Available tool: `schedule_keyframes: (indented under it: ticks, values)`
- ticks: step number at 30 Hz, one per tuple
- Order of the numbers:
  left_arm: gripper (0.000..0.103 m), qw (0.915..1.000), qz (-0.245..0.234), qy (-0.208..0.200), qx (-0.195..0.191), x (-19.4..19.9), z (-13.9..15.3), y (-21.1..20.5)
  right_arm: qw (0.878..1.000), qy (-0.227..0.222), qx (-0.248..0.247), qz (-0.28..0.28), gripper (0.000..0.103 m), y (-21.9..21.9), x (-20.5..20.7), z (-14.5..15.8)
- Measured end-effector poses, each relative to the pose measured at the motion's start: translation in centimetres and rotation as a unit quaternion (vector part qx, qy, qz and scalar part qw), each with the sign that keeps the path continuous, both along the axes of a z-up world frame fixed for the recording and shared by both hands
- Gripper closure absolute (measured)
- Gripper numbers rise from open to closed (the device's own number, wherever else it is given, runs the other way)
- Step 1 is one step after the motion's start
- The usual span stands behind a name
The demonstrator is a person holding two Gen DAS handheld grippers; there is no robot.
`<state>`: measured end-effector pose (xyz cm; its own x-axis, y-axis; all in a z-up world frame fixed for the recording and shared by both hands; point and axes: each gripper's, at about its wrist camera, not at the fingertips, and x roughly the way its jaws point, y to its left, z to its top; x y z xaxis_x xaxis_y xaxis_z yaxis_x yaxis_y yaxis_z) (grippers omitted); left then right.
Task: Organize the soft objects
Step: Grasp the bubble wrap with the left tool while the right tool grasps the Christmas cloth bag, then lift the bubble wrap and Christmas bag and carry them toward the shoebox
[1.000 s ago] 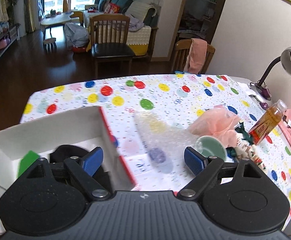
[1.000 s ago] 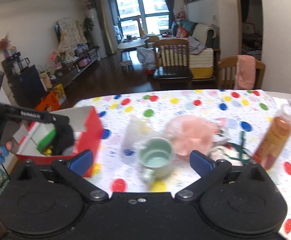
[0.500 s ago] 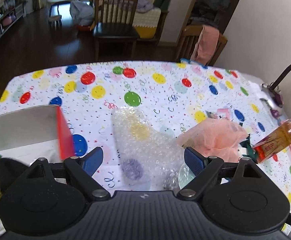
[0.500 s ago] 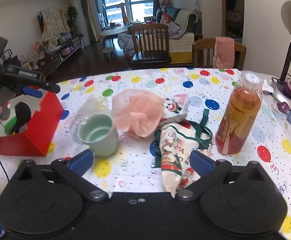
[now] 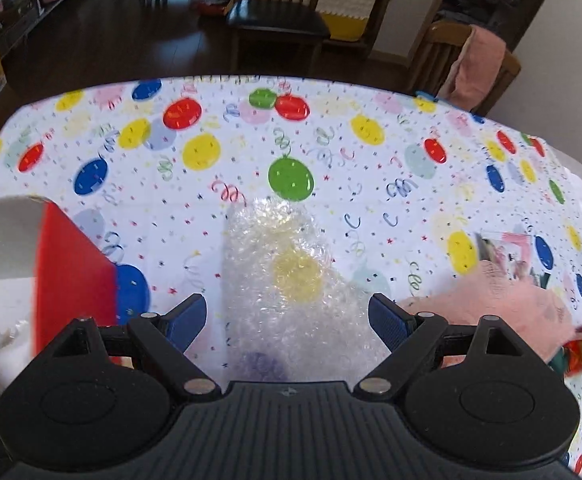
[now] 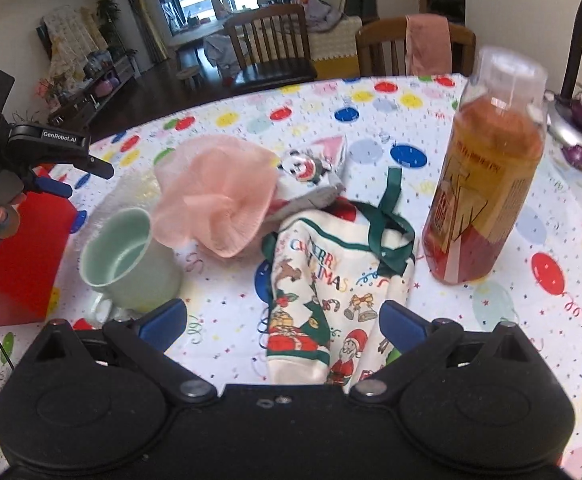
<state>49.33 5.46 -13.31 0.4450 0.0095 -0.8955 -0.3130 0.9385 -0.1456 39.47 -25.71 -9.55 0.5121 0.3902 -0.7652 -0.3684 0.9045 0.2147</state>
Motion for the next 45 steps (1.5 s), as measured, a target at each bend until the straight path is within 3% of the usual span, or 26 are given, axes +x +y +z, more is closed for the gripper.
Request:
schedule_keyframes:
  ticks: [10, 17, 23, 25, 29, 33, 40, 45]
  values:
    - [0.015, 0.999, 0.02, 0.035, -0.018, 0.7, -4.1, -0.1, 0.999, 0.029, -0.017, -0.005, 0.001, 0.1, 1.7, -3.0]
    - [0.016, 0.9989, 0.026, 0.031, -0.024, 0.2, -4.9, 0.0, 0.998, 0.045, -0.027, -0.022, 0.003, -0.2, 2.5, -4.9]
    - [0.042, 0.9987, 0.023, 0.032, -0.033, -0.1, -4.9, 0.0, 0.998, 0.05, -0.034, -0.03, 0.006, -0.1, 2.4, -5.2]
    - [0.058, 0.9986, 0.022, 0.026, -0.041, -0.2, -4.8, 0.0, 0.998, 0.048, -0.041, -0.03, 0.012, 0.0, 2.3, -5.3]
    - [0.07, 0.9988, 0.022, 0.016, -0.04, -0.6, -4.2, -0.1, 0.997, 0.042, -0.053, -0.04, 0.025, 0.0, 2.2, -5.1]
    - [0.079, 0.9992, 0.017, -0.002, -0.037, -1.1, -3.3, -0.2, 0.997, 0.034, -0.06, -0.046, 0.047, -0.3, 1.9, -4.8]
    - [0.083, 0.999, 0.011, -0.03, -0.031, -2.1, -1.2, -0.2, 0.997, 0.021, -0.048, -0.053, 0.082, -1.1, 1.3, -3.9]
    - [0.086, 0.9977, 0.012, -0.052, -0.041, -3.3, 0.5, -0.2, 0.998, 0.009, -0.024, -0.057, 0.087, -1.7, 0.2, -2.5]
